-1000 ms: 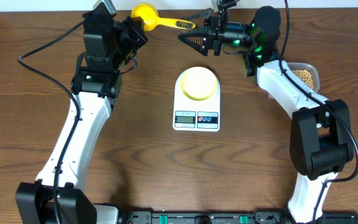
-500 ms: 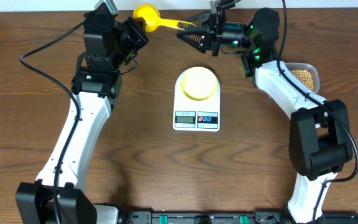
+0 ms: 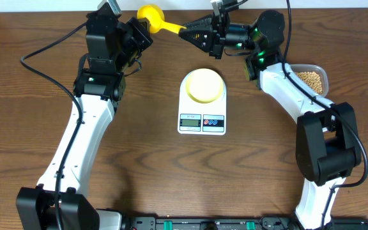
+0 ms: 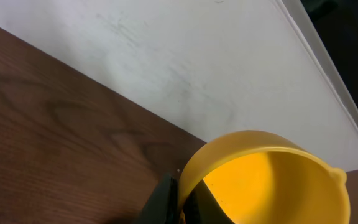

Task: Scoop item into bowl and weigh 50g on scale
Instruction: 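Close the right gripper on the scoop handle and release the left gripper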

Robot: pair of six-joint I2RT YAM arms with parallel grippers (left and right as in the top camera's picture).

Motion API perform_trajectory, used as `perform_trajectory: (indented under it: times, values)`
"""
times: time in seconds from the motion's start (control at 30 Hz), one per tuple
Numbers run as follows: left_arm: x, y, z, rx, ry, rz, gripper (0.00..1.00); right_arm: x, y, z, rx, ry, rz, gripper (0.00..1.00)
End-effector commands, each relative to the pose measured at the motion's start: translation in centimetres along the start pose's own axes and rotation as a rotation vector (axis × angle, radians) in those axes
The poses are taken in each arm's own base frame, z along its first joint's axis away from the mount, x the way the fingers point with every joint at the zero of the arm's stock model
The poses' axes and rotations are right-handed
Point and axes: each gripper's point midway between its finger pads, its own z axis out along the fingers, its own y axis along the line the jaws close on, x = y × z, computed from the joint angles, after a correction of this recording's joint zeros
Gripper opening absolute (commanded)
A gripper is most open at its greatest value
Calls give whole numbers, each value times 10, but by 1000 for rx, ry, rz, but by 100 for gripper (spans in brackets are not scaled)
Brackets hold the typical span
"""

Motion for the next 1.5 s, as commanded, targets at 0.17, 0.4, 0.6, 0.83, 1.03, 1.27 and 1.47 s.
perform_trajectory:
  times: [0.17,0.4,0.6,0.83,1.03,1.27,1.47]
  values:
    - [0,-12,-2,39,15,15,8,-2,0,4,-7,-3,-10,1]
    - [1,-12,-2,41,18,14,14,-2,-1,3,-5,-4,-25,1]
    - [1,-12,-2,41,18,14,85,-4,-3,1,5,-8,-62,1]
    - [1,-12,-2,41,18,15,86,-12,-36,-18,150,-58,-12,1]
    - [1,-12,-2,41,18,14,86,-19,-63,-46,267,-76,-92,1]
    - [1,-11,-2,40,17,14,86,-18,-97,-89,419,-45,-189,1]
    - [0,-11,-2,40,17,15,86,-26,-121,-132,548,-63,-189,1]
